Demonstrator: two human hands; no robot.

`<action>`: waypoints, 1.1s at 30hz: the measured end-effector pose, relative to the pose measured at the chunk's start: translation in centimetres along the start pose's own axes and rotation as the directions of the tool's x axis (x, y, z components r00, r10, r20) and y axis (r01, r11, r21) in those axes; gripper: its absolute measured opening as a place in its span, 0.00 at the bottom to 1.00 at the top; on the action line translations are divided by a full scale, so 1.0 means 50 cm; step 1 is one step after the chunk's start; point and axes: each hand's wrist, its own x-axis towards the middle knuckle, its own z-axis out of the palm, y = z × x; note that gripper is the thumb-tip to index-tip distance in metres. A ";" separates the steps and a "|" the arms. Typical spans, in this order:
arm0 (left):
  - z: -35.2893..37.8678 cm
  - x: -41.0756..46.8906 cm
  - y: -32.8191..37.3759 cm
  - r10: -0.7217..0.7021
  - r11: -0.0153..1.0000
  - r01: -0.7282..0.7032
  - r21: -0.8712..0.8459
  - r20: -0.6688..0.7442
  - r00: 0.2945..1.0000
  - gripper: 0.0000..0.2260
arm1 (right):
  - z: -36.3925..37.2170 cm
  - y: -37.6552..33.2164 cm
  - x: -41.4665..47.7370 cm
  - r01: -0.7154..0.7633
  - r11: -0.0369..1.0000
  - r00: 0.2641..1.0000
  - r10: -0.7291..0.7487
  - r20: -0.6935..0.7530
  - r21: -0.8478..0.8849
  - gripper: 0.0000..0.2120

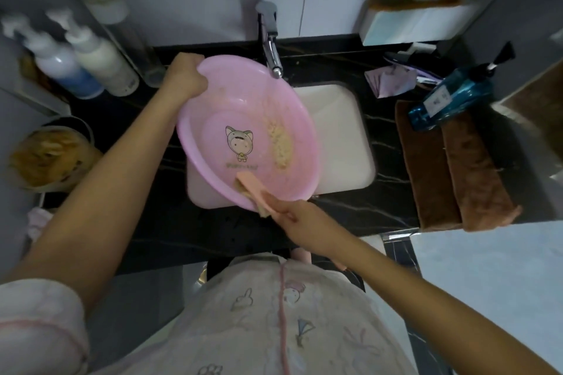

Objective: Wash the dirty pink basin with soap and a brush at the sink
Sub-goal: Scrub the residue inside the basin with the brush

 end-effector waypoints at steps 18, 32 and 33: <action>-0.002 -0.002 -0.026 -0.027 1.000 0.027 0.006 0.005 1.000 0.23 | -0.166 0.165 0.184 -0.313 0.776 0.945 0.197 -0.261 -0.548 0.30; 0.002 -0.086 -0.057 -0.119 0.990 0.115 -0.078 -0.057 0.991 0.24 | -0.142 0.074 0.309 -0.429 0.850 0.724 0.526 -0.447 0.305 0.23; 0.009 -0.095 -0.061 -0.093 0.993 0.085 -0.087 -0.098 0.991 0.25 | -0.135 0.057 0.321 -0.401 0.868 0.735 0.496 -0.462 0.294 0.26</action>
